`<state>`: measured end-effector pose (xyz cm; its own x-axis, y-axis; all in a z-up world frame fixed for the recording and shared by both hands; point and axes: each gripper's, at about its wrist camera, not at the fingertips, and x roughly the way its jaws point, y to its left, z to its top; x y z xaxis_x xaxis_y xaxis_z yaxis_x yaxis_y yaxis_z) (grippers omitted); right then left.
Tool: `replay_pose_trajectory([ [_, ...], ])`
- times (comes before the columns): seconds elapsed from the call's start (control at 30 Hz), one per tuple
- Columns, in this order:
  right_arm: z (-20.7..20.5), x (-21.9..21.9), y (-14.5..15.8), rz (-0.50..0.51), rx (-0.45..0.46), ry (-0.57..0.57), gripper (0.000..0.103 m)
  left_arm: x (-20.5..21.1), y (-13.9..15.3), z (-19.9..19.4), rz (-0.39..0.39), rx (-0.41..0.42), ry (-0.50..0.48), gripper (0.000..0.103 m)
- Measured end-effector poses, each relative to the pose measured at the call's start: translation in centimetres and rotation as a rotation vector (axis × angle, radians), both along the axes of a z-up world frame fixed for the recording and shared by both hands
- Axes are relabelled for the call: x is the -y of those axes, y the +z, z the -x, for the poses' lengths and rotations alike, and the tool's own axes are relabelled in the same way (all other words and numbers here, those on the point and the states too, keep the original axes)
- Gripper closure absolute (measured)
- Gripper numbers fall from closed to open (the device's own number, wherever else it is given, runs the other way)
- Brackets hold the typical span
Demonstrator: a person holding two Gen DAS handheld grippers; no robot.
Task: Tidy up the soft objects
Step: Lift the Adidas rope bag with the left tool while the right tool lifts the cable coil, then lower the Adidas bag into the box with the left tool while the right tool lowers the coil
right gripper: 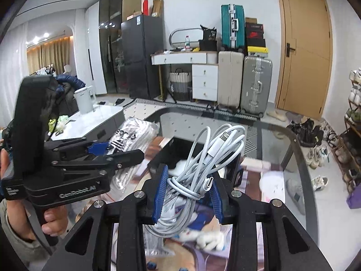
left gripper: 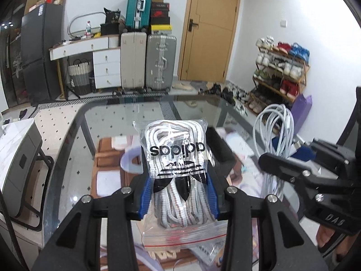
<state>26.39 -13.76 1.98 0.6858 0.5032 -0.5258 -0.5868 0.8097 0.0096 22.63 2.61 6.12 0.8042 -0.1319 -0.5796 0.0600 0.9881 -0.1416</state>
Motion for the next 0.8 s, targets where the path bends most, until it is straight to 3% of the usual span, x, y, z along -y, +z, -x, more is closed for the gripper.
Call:
replay_pose_trajectory([
  [0.33,-4.0,-1.1,2.1,-0.012,0.062,-0.078,0.067,-1.5,1.4,-3.2,0.023,0.096,0.016,0.063],
  [0.5,-6.6,-2.2,1.3,0.043,0.096,-0.120,0.067,-2.1,0.3,-5.6,0.017,0.079,0.041,0.063],
  [0.8,-11.4,-3.6,-2.1,0.103,-0.014,-0.156,0.067,-1.1,-2.6,-9.1,0.008,-0.006,0.072,0.063],
])
